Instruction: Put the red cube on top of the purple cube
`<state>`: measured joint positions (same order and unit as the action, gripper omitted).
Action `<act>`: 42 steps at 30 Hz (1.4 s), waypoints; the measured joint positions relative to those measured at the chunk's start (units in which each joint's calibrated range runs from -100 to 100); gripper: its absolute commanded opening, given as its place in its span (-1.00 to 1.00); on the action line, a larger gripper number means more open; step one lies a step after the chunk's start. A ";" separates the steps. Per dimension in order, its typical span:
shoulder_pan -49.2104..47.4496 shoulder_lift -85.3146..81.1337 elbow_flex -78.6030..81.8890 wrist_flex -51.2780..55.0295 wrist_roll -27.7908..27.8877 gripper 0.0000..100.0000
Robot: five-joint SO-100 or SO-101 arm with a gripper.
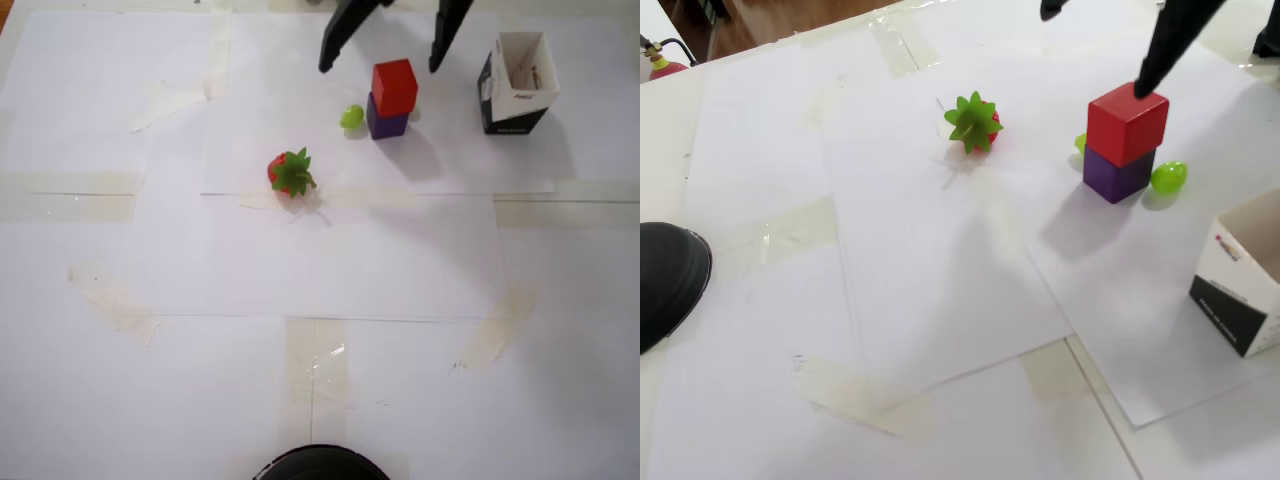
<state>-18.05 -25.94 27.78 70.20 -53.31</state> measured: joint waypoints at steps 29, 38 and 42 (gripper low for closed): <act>16.55 -59.88 30.50 8.06 5.71 -1.00; 18.65 -70.88 45.88 6.32 7.57 -1.00; 18.43 -71.33 51.49 5.61 7.81 -1.00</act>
<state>0.37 -97.27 79.28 75.81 -45.49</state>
